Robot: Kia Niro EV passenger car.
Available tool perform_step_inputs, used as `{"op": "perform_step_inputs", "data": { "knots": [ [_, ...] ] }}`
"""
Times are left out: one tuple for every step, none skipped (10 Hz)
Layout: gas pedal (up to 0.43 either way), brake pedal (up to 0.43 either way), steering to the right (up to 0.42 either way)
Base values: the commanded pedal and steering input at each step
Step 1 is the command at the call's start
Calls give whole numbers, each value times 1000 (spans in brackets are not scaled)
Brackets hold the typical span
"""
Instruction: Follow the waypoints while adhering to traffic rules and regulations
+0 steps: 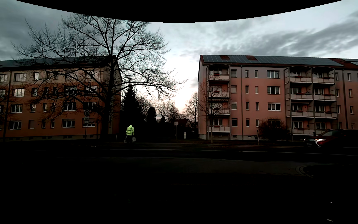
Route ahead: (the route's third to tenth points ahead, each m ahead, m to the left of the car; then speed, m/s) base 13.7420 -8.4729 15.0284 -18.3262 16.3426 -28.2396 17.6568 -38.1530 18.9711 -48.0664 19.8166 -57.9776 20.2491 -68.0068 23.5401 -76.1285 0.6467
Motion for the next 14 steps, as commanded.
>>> {"op": "perform_step_inputs", "data": {
  "knots": [
    [220, 0, -1],
    [220, 0, 11],
    [220, 0, 19],
    [220, 0, 25],
    [209, 0, 28],
    [197, 0, 28],
    [177, 0, 25],
    [138, 0, 25],
    [110, 0, 25],
    [79, 0, 25],
    [67, 0, 24],
    [59, 0, 26],
    [47, 0, 30],
    [39, 0, 32]
  ]
}}
